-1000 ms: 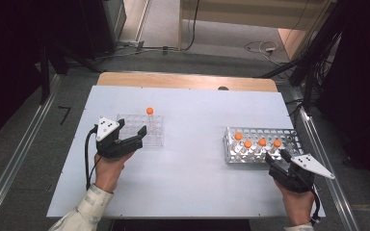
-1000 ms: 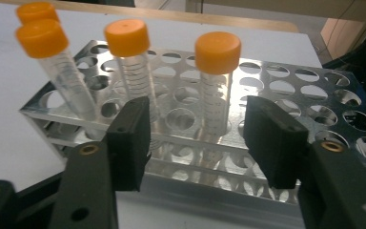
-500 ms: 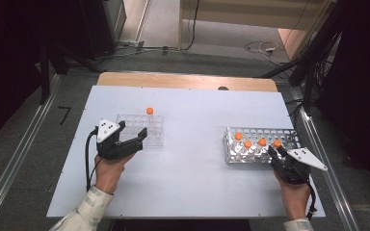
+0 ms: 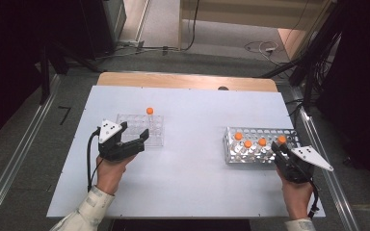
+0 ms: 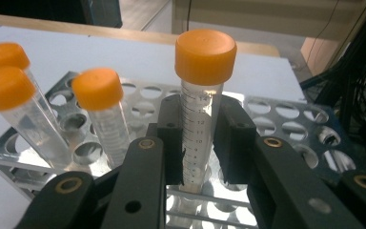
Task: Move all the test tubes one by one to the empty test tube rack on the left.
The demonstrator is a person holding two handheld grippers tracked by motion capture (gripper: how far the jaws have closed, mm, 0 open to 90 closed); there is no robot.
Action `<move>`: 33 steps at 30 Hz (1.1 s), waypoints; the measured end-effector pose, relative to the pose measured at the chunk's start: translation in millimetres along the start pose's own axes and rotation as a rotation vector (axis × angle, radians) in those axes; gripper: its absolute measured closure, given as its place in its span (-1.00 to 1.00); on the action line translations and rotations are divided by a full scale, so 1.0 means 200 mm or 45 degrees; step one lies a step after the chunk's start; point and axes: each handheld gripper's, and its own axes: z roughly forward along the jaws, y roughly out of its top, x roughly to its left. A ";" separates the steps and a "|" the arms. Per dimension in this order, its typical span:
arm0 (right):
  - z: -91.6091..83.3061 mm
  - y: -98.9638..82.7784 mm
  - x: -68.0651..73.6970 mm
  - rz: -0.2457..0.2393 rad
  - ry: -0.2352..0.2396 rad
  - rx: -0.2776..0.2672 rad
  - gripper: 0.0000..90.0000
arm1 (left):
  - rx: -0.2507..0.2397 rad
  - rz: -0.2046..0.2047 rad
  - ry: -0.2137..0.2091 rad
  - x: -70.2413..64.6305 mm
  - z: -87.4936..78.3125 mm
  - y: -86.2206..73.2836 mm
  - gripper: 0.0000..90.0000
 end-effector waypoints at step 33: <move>-0.24 0.04 0.08 0.001 0.153 -0.074 0.60 | 0.017 0.038 -0.031 -0.06 0.00 -0.03 -0.60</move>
